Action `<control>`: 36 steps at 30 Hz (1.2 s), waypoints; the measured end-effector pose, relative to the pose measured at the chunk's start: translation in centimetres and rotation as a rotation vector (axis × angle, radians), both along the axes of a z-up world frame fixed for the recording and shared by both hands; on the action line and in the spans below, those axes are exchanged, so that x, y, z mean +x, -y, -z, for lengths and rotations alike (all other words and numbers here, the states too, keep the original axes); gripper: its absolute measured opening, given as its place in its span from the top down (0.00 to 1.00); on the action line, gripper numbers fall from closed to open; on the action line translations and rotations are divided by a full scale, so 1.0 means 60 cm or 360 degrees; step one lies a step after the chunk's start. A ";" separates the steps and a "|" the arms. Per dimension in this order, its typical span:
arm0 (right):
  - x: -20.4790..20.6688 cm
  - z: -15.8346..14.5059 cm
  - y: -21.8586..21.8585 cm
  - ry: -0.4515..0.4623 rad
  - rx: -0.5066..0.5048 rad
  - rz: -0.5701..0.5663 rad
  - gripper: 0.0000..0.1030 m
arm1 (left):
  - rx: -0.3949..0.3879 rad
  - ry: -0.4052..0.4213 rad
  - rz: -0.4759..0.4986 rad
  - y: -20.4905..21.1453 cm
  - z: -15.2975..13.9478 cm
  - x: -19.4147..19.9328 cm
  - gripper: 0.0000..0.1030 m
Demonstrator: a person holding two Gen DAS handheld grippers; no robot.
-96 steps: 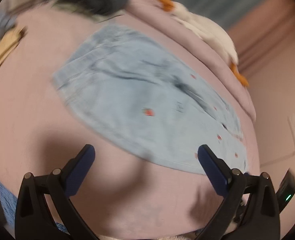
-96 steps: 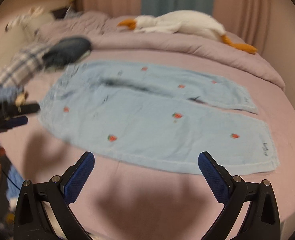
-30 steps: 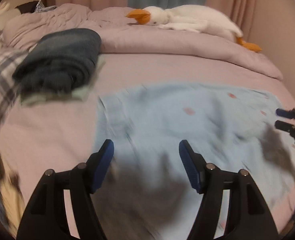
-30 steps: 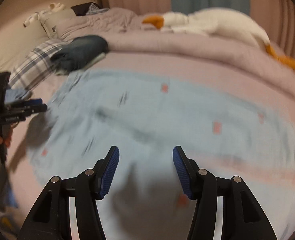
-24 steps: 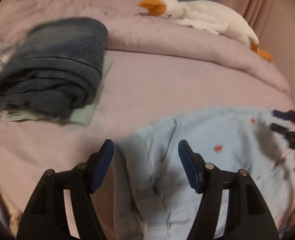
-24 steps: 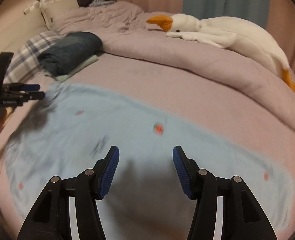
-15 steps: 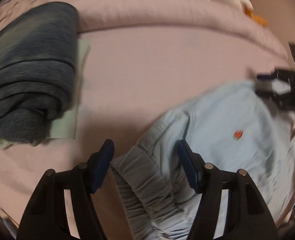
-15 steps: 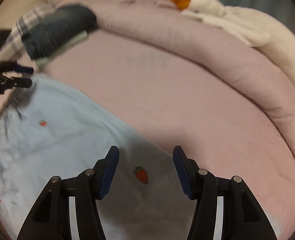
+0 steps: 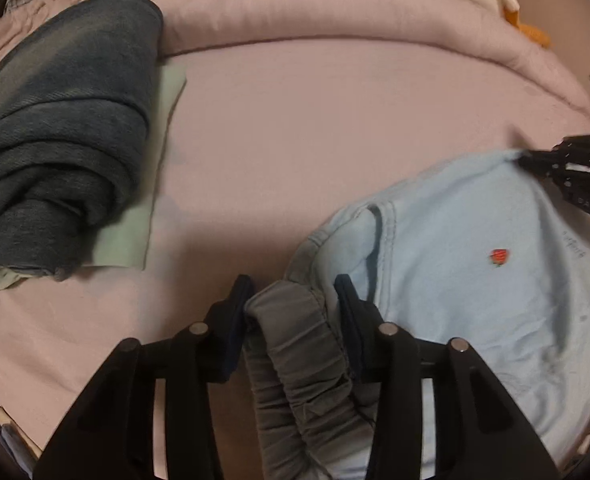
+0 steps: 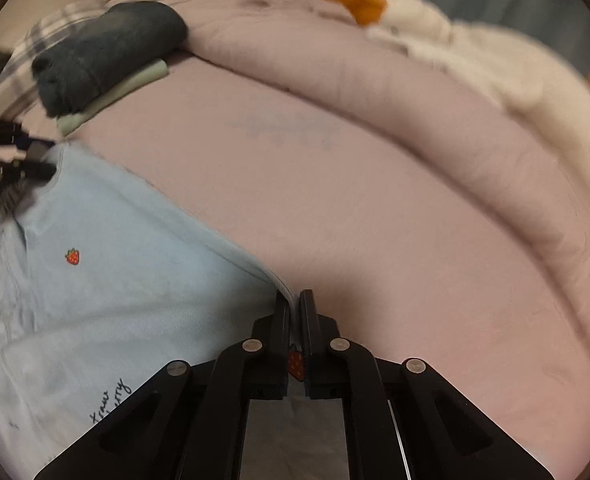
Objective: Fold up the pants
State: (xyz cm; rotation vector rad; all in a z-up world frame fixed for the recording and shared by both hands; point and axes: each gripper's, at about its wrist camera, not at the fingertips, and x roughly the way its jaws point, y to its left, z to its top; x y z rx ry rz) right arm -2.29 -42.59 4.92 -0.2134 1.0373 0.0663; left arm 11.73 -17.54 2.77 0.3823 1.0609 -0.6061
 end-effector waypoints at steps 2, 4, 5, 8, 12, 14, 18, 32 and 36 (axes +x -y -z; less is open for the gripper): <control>0.004 0.011 -0.017 0.0038 -0.0061 -0.0003 0.95 | 0.0032 0.0039 -0.0003 0.010 -0.004 -0.003 0.57; -0.002 0.005 -0.016 0.0043 -0.0051 0.0018 0.95 | 0.0042 0.0069 -0.0005 0.012 -0.015 -0.005 0.59; -0.005 0.000 -0.017 0.0052 -0.0056 0.0021 0.95 | 0.0044 0.0092 0.0000 0.010 -0.023 -0.009 0.61; -0.029 -0.038 -0.019 0.0158 -0.0072 0.0033 0.95 | 0.0016 0.0192 0.0024 0.000 -0.063 -0.033 0.63; -0.082 -0.106 -0.042 0.0317 -0.0117 -0.0009 0.95 | -0.0075 0.0322 0.0073 -0.033 -0.117 -0.086 0.65; -0.122 -0.141 -0.054 0.0401 -0.0144 -0.0013 0.95 | -0.0100 0.0392 0.0116 -0.055 -0.130 -0.118 0.65; -0.206 -0.186 -0.092 0.0522 -0.0197 -0.0052 0.95 | -0.0135 0.0503 0.0208 -0.094 -0.154 -0.187 0.66; -0.430 -0.112 -0.205 0.0493 -0.0288 -0.0229 0.95 | 0.0063 0.0780 0.0449 -0.200 -0.041 -0.394 0.69; -0.442 -0.048 -0.232 0.0361 -0.0278 -0.0254 0.95 | 0.0088 0.0743 0.0346 -0.200 0.000 -0.399 0.72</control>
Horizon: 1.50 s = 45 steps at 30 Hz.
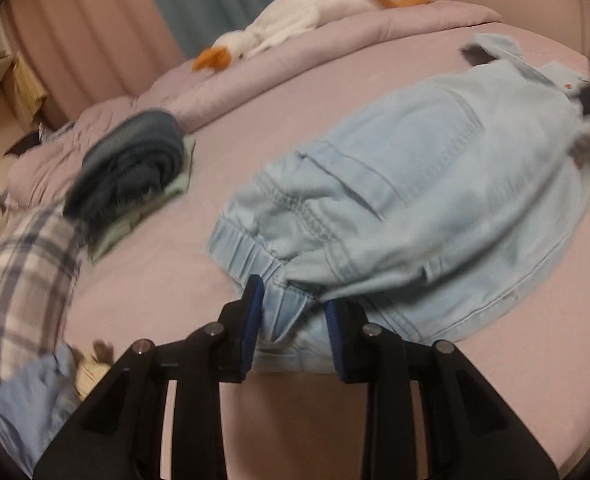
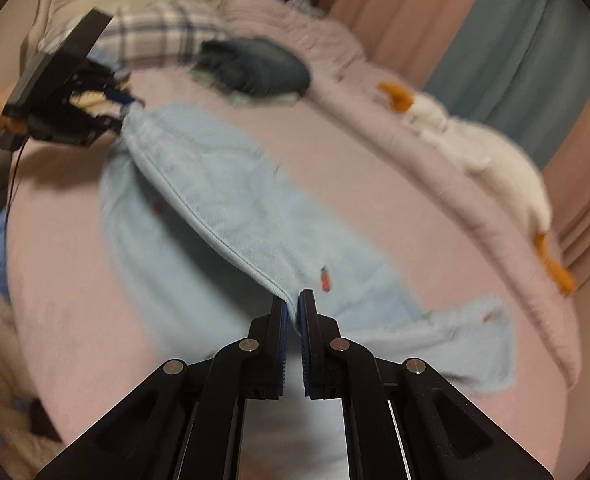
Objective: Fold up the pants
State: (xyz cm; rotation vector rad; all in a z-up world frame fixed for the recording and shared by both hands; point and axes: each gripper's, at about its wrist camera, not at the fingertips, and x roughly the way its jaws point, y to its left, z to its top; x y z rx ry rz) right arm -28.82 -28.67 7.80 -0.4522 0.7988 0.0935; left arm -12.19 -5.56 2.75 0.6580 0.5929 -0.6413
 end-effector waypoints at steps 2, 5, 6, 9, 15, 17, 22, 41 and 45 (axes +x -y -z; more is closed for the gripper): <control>0.005 0.033 -0.011 -0.0057 -0.0050 -0.0012 0.95 | 0.0010 0.0046 -0.0004 0.003 0.004 -0.009 0.72; 0.006 0.041 -0.015 -0.0062 -0.0065 0.0010 0.95 | -0.0020 0.0079 0.0019 -0.008 -0.012 -0.021 0.73; 0.004 0.036 -0.014 -0.0055 -0.0051 0.0015 0.95 | -0.0035 0.0085 0.0020 -0.013 -0.015 -0.027 0.73; -0.007 0.026 -0.018 -0.0028 -0.0036 0.0004 0.95 | -0.0042 0.0053 0.0031 -0.022 -0.009 -0.032 0.73; -0.006 0.074 -0.037 -0.0108 -0.0050 0.0013 0.95 | 0.0028 0.0090 0.0022 -0.012 0.015 -0.036 0.70; 0.001 0.085 -0.031 -0.0148 -0.0008 0.0034 0.95 | 0.0027 0.0064 -0.0003 -0.013 0.013 -0.032 0.65; 0.014 0.064 -0.013 -0.0208 0.0106 0.0062 0.94 | -0.0086 -0.0111 -0.0150 -0.040 -0.017 -0.036 0.58; 0.044 0.090 -0.008 -0.0132 0.0362 0.0276 0.92 | -0.0336 -0.0515 -0.0172 0.125 0.000 -0.092 0.38; 0.035 0.056 0.018 -0.0035 0.0403 0.0336 0.91 | -0.0541 -0.0555 -0.0217 0.120 -0.045 -0.100 0.38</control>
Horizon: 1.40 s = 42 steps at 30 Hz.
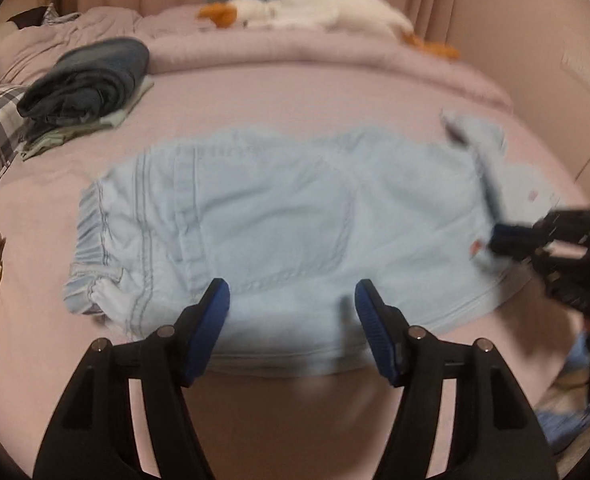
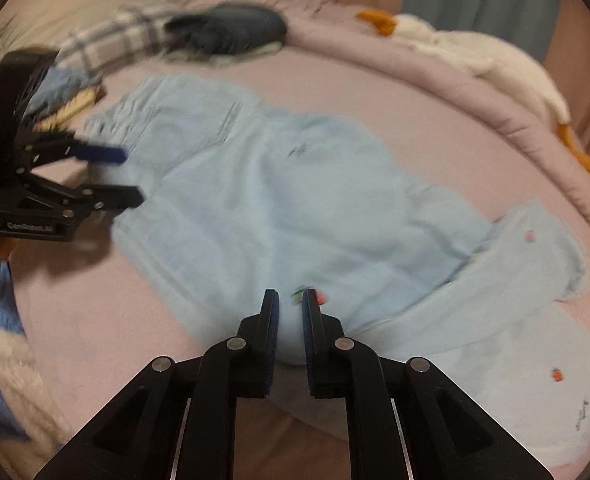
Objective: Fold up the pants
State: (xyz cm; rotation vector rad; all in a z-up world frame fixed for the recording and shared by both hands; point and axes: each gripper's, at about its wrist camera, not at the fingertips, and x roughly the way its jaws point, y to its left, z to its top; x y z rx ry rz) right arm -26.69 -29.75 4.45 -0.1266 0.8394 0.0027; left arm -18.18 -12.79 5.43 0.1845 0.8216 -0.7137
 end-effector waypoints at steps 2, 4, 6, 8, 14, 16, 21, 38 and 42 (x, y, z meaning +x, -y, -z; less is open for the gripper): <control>-0.003 0.001 0.012 0.0021 0.0031 0.0054 0.89 | -0.0034 0.0033 0.0020 0.019 -0.004 -0.019 0.33; 0.004 0.029 0.019 -0.0055 0.0071 0.0078 0.81 | 0.0056 -0.0016 0.0054 0.043 0.026 -0.032 0.31; -0.002 0.050 0.013 0.0002 0.0031 0.0074 0.79 | 0.0202 0.0011 0.0056 0.069 0.062 -0.040 0.30; -0.003 0.049 0.010 0.0001 0.0007 0.0054 0.79 | 0.0214 0.0033 0.0053 0.077 0.057 -0.043 0.30; -0.027 -0.023 0.104 0.0065 0.0379 0.0150 0.70 | 0.0054 -0.0096 0.0043 0.080 0.027 -0.030 0.30; -0.035 -0.056 0.164 0.0147 0.0474 0.0302 0.50 | -0.0002 -0.0109 0.0105 0.104 0.017 -0.037 0.30; 0.008 -0.105 0.334 0.0174 0.0681 0.0793 0.41 | -0.0109 -0.0203 0.0405 0.210 0.003 -0.071 0.30; 0.299 -0.013 0.486 -0.0437 0.0388 0.1158 0.94 | 0.0008 -0.0109 0.0604 0.347 0.031 -0.108 0.71; 0.214 -0.096 0.508 -0.0035 0.0662 0.1130 0.96 | -0.0032 -0.0151 0.0553 0.332 0.020 -0.098 0.86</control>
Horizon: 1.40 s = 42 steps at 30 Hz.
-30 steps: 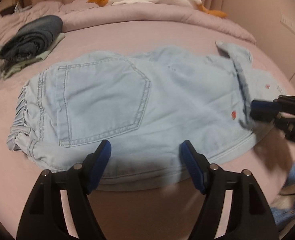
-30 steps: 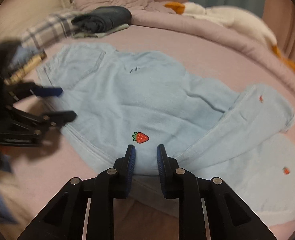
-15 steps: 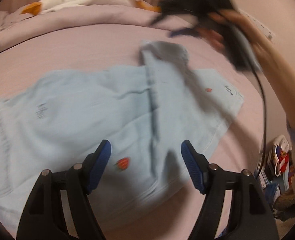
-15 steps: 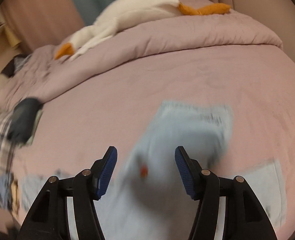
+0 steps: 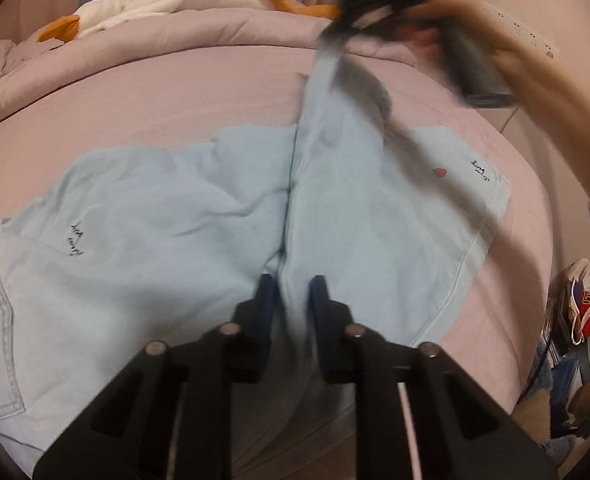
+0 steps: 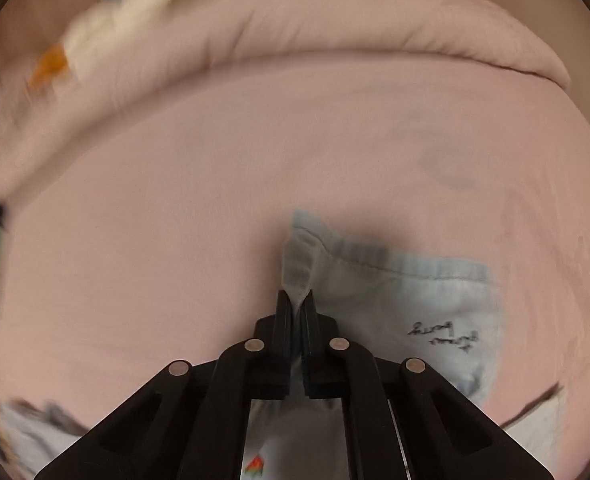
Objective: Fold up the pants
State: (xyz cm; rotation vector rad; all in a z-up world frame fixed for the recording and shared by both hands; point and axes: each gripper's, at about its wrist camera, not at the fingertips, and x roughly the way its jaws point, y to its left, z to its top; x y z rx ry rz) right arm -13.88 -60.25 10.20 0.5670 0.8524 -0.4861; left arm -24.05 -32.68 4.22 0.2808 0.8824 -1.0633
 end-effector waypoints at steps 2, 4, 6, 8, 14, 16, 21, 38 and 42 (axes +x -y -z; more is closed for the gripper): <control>-0.077 -0.069 -0.006 0.0291 -0.0016 -0.0013 0.96 | -0.0029 0.0036 0.0007 -0.004 -0.009 -0.010 0.86; -0.167 -0.117 -0.013 0.0525 -0.0009 -0.0005 0.96 | -0.0039 0.0097 0.0031 -0.012 -0.015 -0.021 0.85; -0.276 -0.146 -0.021 0.0691 -0.0072 0.0067 0.96 | 0.0002 0.0143 0.0046 -0.010 -0.012 -0.025 0.86; -0.337 -0.141 -0.027 0.0747 -0.0071 0.0168 0.96 | 0.0036 0.0147 0.0047 -0.006 -0.004 -0.029 0.84; -0.456 0.057 0.028 0.0554 0.0369 0.0543 0.96 | 0.0128 0.0236 0.0083 -0.012 0.013 -0.030 0.85; -0.480 0.131 0.047 0.0565 0.0580 0.0646 0.96 | 0.0171 0.0288 0.0114 -0.012 0.014 -0.033 0.85; -0.512 0.172 0.060 0.0865 0.0887 0.0739 0.92 | 0.0176 0.0249 0.0135 -0.020 0.009 -0.028 0.89; -0.556 0.106 0.034 0.0795 0.0483 0.0690 0.94 | 0.0244 0.0477 0.0260 -0.035 0.000 -0.077 0.92; -0.566 0.164 0.046 0.0735 0.0638 0.0756 0.94 | 0.0270 0.0494 0.0254 -0.038 0.019 -0.079 0.92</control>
